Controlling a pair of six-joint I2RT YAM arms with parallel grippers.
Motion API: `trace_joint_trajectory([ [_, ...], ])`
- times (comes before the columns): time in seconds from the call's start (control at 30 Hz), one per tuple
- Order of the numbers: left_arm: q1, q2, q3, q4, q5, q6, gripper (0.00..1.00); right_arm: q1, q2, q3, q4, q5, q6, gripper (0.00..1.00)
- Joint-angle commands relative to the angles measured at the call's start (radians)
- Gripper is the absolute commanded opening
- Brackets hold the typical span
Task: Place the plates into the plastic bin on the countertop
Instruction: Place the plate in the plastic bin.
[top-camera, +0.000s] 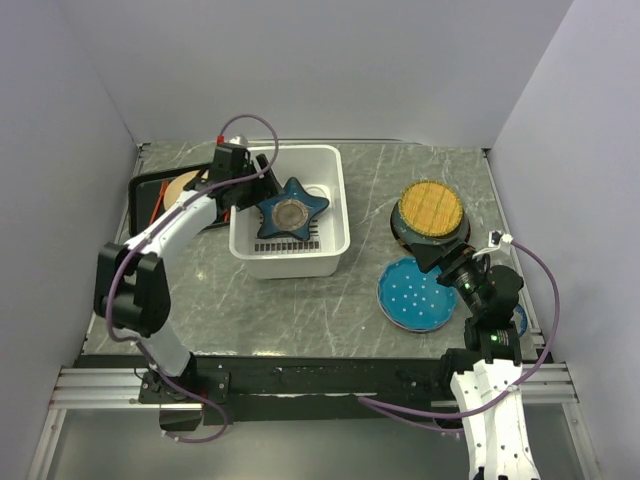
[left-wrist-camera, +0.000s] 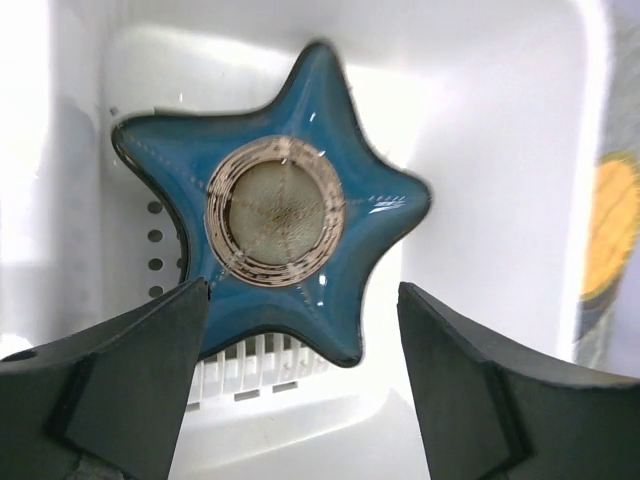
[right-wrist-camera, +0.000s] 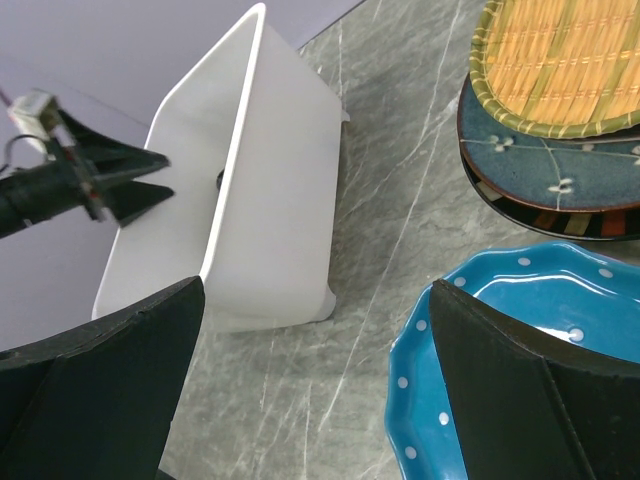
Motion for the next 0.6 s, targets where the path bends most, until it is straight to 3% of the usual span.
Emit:
trace_joint_trajectory([
  [0.0,0.007,-0.12,0.001,0.006,-0.024,-0.007,0.82,0.006,-0.006,-0.011,0.02,-0.005,-0.005,1.0],
  [0.2,0.007,-0.201,0.015,-0.01,-0.029,-0.004,0.85,0.006,0.002,0.006,0.009,0.006,-0.016,1.0],
  [0.57,0.007,-0.33,-0.015,0.035,-0.003,0.002,0.98,0.008,0.02,0.02,0.012,0.011,-0.022,1.0],
])
